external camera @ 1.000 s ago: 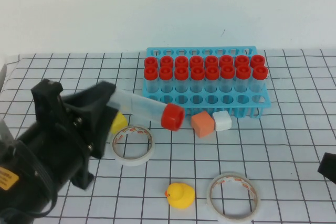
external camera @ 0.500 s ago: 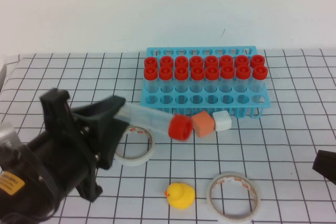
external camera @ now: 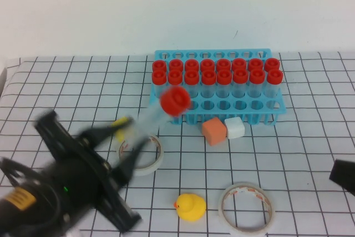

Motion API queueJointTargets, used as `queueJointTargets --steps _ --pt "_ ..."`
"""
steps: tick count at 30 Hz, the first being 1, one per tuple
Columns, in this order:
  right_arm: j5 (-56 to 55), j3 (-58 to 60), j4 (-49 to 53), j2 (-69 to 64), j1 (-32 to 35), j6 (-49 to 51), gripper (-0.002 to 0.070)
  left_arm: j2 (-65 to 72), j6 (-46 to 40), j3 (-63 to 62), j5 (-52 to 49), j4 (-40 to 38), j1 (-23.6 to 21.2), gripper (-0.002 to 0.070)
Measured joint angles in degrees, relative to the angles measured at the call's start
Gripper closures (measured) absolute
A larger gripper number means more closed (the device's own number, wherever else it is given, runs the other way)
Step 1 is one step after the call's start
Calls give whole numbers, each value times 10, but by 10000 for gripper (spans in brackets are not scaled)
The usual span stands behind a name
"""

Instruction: Place the test tubes

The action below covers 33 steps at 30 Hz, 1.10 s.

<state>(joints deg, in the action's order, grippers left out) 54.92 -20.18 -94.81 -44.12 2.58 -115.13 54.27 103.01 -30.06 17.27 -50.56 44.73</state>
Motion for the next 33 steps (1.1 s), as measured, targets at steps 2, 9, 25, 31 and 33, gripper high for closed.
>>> queueJointTargets --steps 2,9,25,31,33 --pt "5 -11 -2 0 0 -2 678 2 53 0 -49 11 0 468" --pt "41 -69 -9 -40 -1 -7 600 2 141 0 -107 21 0 468" --pt "-88 -275 -12 -318 -289 -6 135 2 178 0 -10 24 0 468" --pt "-82 -381 -15 -411 -303 77 133 2 203 0 -6 24 0 468" --pt "-58 -409 -15 -437 -303 88 133 2 220 0 -6 24 0 468"
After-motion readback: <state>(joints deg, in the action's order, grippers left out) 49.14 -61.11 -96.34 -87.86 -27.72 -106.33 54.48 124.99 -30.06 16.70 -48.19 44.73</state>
